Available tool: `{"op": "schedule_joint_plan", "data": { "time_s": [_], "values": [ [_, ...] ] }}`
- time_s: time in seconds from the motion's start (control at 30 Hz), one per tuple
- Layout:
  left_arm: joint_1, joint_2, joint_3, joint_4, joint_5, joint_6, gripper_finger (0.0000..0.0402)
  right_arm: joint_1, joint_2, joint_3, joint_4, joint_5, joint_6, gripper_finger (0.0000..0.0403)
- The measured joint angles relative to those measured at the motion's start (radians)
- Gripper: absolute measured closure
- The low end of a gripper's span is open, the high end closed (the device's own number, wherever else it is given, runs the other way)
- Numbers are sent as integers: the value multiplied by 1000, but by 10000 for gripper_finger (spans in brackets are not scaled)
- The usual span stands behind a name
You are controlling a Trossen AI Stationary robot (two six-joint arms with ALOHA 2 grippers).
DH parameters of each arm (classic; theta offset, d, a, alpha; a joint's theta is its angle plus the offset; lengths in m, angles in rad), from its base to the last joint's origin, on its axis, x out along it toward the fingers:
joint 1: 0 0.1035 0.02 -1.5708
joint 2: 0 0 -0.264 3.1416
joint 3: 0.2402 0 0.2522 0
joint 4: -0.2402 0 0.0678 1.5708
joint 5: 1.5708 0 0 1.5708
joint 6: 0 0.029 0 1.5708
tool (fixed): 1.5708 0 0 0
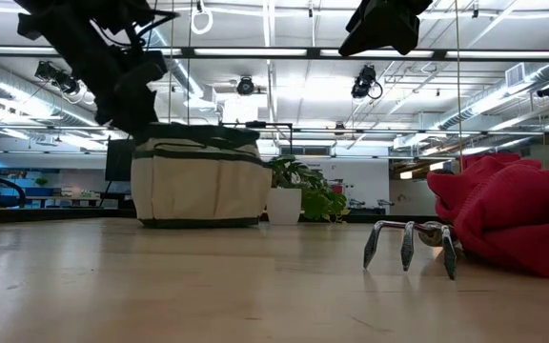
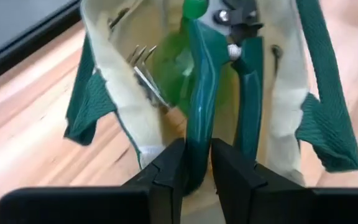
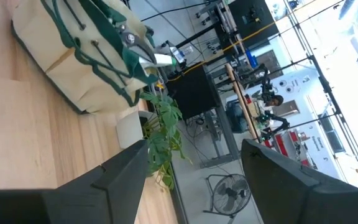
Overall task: Pick & Place Garden tools in Gardening bag
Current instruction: Put the green shear scissors into the gardening bag, then put the red gloves into the gardening bag
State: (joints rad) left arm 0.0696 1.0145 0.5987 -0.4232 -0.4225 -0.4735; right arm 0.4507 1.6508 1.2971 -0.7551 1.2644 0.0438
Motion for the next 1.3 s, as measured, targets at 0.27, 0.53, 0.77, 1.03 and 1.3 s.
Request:
{"op": "schedule_joint_plan", "data": {
  "time_s": [0.27,0.53,0.77,1.03,1.3],
  "values": [
    [2,0,0,72,-28,45,237,-10,0,0,1,-24,3,142],
    [2,-8,0,82,-114,73,148,-12,0,0,1,-27,3,142],
    [2,-38,75,91,-243,182,146,-12,0,0,1,-50,4,142],
    [-1,-47,206,98,-78,145,158,-13,0,0,-8,-51,27,142],
    [-29,-46,211,118,128,65,158,-13,0,0,-16,-103,21,142]
  ]
}}
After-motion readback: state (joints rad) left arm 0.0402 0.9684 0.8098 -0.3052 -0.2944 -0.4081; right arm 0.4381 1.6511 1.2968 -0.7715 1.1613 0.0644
